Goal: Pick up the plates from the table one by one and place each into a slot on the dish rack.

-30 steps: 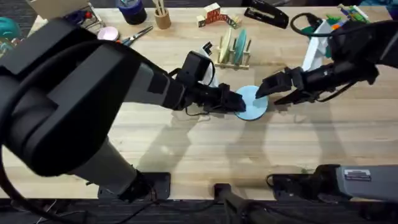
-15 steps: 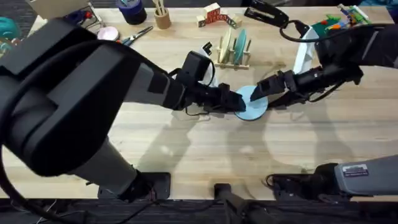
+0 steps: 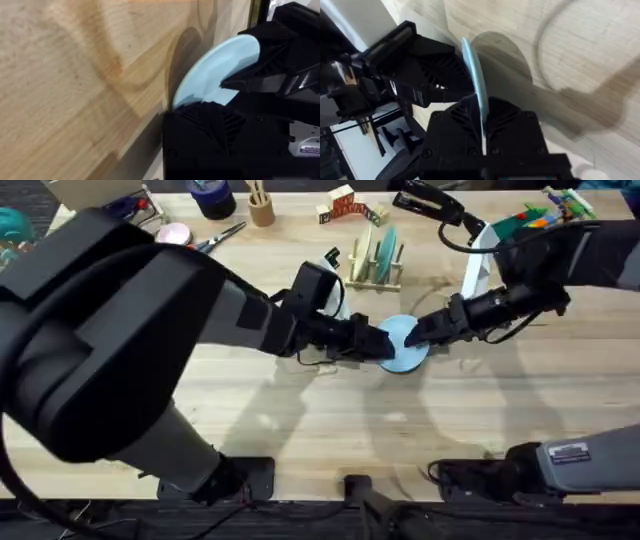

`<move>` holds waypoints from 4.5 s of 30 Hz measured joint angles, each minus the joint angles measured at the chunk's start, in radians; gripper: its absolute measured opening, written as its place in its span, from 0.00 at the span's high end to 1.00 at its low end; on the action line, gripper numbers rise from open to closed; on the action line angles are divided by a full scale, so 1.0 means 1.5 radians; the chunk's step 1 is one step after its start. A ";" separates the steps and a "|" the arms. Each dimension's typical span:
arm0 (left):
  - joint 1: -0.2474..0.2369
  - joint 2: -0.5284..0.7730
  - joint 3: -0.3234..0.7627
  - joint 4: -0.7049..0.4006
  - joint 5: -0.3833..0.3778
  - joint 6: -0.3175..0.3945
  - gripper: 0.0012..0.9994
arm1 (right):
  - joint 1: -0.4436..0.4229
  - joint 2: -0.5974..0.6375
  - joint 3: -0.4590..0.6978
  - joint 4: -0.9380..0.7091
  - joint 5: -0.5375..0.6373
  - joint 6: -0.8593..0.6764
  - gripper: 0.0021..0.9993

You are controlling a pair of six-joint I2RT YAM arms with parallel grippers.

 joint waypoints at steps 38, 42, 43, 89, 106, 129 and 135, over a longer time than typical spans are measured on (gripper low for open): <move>-0.006 -0.353 0.000 -0.392 -0.302 0.111 0.96 | 0.005 -0.169 0.138 -0.182 0.158 0.011 0.97; -0.006 -0.411 0.026 -0.535 -0.381 0.156 0.96 | 0.005 -0.194 0.171 -0.197 0.207 0.037 0.97; -0.006 -0.421 0.040 -0.574 -0.405 0.170 0.96 | 0.005 -0.199 0.180 -0.204 0.217 0.043 0.97; -0.006 -0.454 0.302 -0.832 -0.751 0.432 0.01 | 0.286 0.027 0.712 -0.357 0.596 0.458 0.97; -0.006 -0.454 0.302 -0.829 -0.752 0.435 0.01 | 0.289 0.069 0.714 -0.357 0.600 0.549 0.97; -0.006 -0.454 0.302 -0.829 -0.752 0.435 0.01 | 0.289 0.091 0.718 -0.355 0.638 0.555 0.97; -0.006 -0.454 0.302 -0.829 -0.752 0.435 0.01 | 0.289 0.131 0.718 -0.345 0.646 0.555 0.97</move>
